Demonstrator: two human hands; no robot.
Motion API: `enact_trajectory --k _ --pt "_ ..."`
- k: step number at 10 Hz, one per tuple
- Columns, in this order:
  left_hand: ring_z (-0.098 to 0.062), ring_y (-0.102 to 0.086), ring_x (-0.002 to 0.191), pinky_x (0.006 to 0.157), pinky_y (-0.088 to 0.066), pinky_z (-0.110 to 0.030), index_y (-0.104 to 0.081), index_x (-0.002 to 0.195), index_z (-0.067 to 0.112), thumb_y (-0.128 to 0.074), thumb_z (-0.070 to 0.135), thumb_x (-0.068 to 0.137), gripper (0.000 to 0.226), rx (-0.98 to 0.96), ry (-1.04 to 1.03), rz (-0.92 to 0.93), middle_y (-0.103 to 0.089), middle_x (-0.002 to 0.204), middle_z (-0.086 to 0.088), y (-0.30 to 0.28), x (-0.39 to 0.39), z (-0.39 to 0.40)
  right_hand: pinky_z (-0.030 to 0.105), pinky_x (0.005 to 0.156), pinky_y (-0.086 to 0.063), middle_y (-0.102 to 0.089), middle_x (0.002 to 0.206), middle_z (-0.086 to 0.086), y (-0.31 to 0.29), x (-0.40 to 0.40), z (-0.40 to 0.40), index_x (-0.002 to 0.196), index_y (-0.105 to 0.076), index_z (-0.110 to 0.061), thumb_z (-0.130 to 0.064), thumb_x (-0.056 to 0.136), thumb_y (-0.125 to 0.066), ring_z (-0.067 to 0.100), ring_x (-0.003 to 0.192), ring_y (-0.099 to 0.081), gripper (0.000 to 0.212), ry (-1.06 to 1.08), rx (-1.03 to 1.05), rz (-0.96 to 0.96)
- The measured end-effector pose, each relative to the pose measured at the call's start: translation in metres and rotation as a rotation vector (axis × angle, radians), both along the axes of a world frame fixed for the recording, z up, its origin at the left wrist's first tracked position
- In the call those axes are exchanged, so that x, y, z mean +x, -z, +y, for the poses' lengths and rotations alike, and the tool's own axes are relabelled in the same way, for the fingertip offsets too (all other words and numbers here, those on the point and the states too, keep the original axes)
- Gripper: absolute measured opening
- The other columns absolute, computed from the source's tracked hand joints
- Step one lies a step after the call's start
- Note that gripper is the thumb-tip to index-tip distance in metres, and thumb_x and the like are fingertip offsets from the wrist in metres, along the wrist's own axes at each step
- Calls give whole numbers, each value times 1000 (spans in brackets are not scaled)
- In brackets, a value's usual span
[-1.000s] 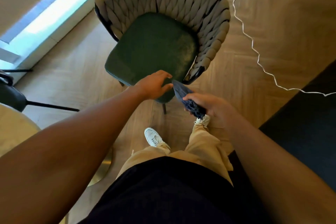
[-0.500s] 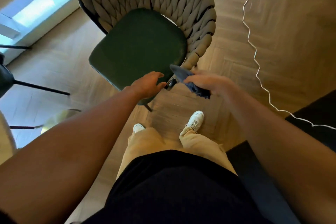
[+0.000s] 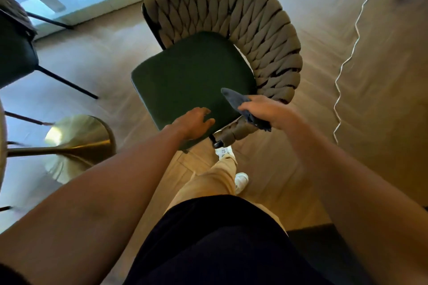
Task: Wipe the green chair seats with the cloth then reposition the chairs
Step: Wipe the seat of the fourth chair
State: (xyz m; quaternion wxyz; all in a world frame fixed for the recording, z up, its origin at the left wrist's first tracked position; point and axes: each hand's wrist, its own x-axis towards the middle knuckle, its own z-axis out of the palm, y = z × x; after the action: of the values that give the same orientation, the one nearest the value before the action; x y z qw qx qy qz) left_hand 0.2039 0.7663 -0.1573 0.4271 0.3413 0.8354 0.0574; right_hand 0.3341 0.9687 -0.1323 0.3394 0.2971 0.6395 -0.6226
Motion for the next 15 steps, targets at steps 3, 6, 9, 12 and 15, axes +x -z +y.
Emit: enact_trajectory --k 3,6,9,12,15 --pt "-25 -51 135 110 -45 -44 -42 151 20 -50 43 104 53 18 -152 -117 -48 152 -8 14 -23 62 34 84 -42 -61 120 7 -20 -60 59 152 -40 -21 -30 106 -48 19 99 -58 48 -30 324 -168" --pt "-26 -47 138 111 -44 -48 -39 153 25 -49 48 103 55 -14 -405 -182 -43 155 -6 19 -24 93 41 94 -51 -64 109 -1 6 -115 103 153 -39 -22 -23 104 -50 20 99 -64 49 -409 320 -66" --pt "-27 -52 132 108 -48 -49 -44 149 24 -45 51 103 53 -129 -773 -103 -48 147 -5 5 1 112 40 89 -54 -64 125 12 20 -171 150 153 -42 -24 -20 104 -49 29 103 -66 49 -651 216 -15" --pt "-26 -53 130 106 -51 -47 -47 146 22 -46 49 103 50 -96 -996 -39 -51 145 -4 1 55 150 40 78 -56 -60 96 8 6 -187 170 156 -33 -33 -24 105 -47 20 75 -59 54 -829 227 17" --pt "-22 -55 129 104 -52 -46 -48 145 23 -51 48 101 50 13 -1116 -15 -53 143 -2 5 64 189 31 66 -46 -64 91 8 -1 -191 199 156 -35 -32 -22 105 -45 19 74 -60 52 -1002 312 134"
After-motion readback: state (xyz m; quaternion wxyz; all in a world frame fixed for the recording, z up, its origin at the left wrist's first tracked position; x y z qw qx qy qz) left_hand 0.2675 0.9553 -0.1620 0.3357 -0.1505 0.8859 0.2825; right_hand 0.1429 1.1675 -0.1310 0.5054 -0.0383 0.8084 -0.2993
